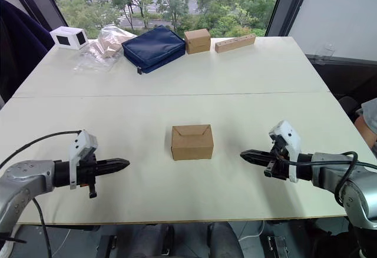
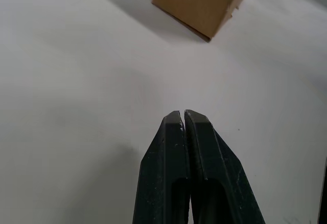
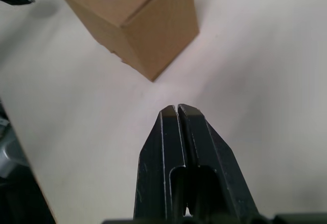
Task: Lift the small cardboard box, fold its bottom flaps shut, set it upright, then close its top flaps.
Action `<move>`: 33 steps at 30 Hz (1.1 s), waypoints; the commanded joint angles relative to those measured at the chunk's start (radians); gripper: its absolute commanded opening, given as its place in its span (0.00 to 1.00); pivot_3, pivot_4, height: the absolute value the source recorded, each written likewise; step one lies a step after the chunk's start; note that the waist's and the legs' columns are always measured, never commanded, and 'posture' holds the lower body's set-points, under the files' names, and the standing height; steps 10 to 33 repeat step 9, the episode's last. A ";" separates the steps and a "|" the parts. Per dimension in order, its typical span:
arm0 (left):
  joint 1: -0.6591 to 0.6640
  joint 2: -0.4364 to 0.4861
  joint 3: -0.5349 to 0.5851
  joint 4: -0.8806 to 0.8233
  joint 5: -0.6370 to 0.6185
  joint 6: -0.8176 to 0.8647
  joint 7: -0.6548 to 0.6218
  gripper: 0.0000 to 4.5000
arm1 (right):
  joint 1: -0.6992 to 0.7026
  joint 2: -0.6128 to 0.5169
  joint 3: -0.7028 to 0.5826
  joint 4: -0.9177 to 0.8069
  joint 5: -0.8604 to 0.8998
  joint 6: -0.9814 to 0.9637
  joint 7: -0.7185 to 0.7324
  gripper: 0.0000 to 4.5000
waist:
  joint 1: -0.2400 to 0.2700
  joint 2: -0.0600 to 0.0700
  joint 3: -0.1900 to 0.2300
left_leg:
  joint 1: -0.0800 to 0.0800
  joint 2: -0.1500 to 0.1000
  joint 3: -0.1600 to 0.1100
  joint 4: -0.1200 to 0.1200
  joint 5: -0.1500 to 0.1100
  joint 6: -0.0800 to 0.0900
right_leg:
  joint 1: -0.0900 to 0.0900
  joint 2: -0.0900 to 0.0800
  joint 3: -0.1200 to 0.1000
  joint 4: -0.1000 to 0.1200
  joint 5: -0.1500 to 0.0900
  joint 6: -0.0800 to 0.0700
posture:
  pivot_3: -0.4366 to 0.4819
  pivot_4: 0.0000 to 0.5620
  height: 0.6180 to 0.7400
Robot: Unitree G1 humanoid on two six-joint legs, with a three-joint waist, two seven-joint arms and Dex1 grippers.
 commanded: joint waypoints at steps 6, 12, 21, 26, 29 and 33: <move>-0.027 -0.017 -0.006 0.014 0.001 -0.016 0.010 0.02 | 0.030 -0.006 0.018 0.005 -0.044 -0.070 0.003 0.00 | -0.001 0.000 0.000 | 0.000 0.000 0.000 0.000 0.000 0.000 | 0.000 0.000 0.000 0.000 0.000 0.000 | 0.48 0.27 1.00; -0.026 -0.008 -0.003 0.025 -0.020 0.012 -0.005 0.02 | 0.029 -0.002 0.020 0.009 -0.048 -0.076 0.002 0.00 | -0.001 0.000 0.000 | 0.000 0.000 0.000 0.000 0.000 0.000 | 0.000 0.000 0.000 0.000 0.000 0.000 | 0.48 0.27 1.00; -0.026 -0.008 -0.003 0.025 -0.020 0.012 -0.005 0.02 | 0.029 -0.002 0.020 0.009 -0.048 -0.076 0.002 0.00 | -0.001 0.000 0.000 | 0.000 0.000 0.000 0.000 0.000 0.000 | 0.000 0.000 0.000 0.000 0.000 0.000 | 0.48 0.27 1.00; -0.026 -0.008 -0.003 0.025 -0.020 0.012 -0.005 0.02 | 0.029 -0.002 0.020 0.009 -0.048 -0.076 0.002 0.00 | -0.001 0.000 0.000 | 0.000 0.000 0.000 0.000 0.000 0.000 | 0.000 0.000 0.000 0.000 0.000 0.000 | 0.48 0.27 1.00; -0.026 -0.008 -0.003 0.025 -0.020 0.012 -0.005 0.02 | 0.029 -0.002 0.020 0.009 -0.048 -0.076 0.002 0.00 | -0.001 0.000 0.000 | 0.000 0.000 0.000 0.000 0.000 0.000 | 0.000 0.000 0.000 0.000 0.000 0.000 | 0.48 0.27 1.00; -0.026 -0.008 -0.003 0.025 -0.020 0.012 -0.005 0.02 | 0.029 -0.002 0.020 0.009 -0.048 -0.076 0.002 0.00 | -0.001 0.000 0.000 | 0.000 0.000 0.000 0.000 0.000 0.000 | 0.000 0.000 0.000 0.000 0.000 0.000 | 0.48 0.27 1.00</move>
